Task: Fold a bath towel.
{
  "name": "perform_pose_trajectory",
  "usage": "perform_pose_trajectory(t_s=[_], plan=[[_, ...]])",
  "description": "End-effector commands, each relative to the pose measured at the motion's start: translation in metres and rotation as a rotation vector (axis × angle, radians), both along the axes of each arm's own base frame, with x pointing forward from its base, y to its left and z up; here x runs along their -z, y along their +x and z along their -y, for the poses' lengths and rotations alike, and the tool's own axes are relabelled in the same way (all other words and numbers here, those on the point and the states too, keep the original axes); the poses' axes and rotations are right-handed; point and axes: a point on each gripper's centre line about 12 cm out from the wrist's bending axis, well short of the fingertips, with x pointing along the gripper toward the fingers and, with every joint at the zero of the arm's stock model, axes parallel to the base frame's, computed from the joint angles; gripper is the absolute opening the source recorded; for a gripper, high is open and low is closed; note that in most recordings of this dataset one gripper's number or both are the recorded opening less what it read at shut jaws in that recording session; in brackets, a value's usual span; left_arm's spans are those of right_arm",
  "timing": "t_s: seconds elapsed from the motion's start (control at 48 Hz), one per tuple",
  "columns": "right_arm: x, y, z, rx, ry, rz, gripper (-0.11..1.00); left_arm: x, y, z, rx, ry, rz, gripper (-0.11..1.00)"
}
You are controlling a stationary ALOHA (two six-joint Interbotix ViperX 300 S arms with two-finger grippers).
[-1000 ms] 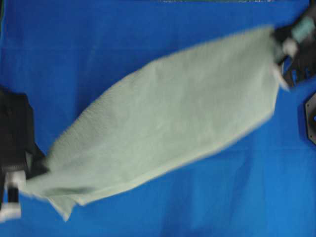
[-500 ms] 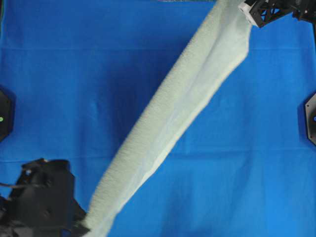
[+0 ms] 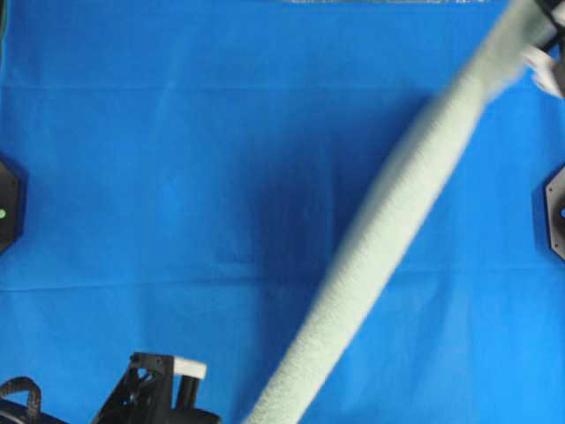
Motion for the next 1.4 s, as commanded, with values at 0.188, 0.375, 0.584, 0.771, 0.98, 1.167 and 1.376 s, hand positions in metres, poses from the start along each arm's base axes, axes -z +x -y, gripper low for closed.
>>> perform_pose_trajectory(t_s=[0.188,0.375,0.584,0.771,0.98,1.167,1.376], plan=[[0.023,0.015,-0.003,0.042,-0.017,-0.121,0.10,0.008,-0.019,-0.012,-0.004,0.010,-0.030,0.13],[0.067,0.062,0.043,0.021,-0.005,-0.132,0.10,0.058,-0.054,-0.056,-0.126,-0.010,-0.138,0.13],[0.118,0.117,0.110,-0.085,0.052,-0.056,0.10,0.143,-0.106,-0.114,-0.273,-0.113,-0.202,0.13],[0.164,0.155,0.159,-0.126,0.094,-0.096,0.10,0.193,-0.138,-0.153,-0.363,-0.171,-0.217,0.13],[0.181,0.174,0.180,-0.148,0.088,-0.148,0.10,0.226,-0.159,-0.182,-0.448,-0.133,-0.282,0.13],[0.181,0.173,0.183,-0.148,0.089,-0.135,0.11,0.229,-0.160,-0.185,-0.444,-0.115,-0.286,0.12],[0.179,0.174,0.172,-0.156,0.096,-0.148,0.49,0.227,-0.164,-0.187,-0.433,-0.090,-0.292,0.55]])
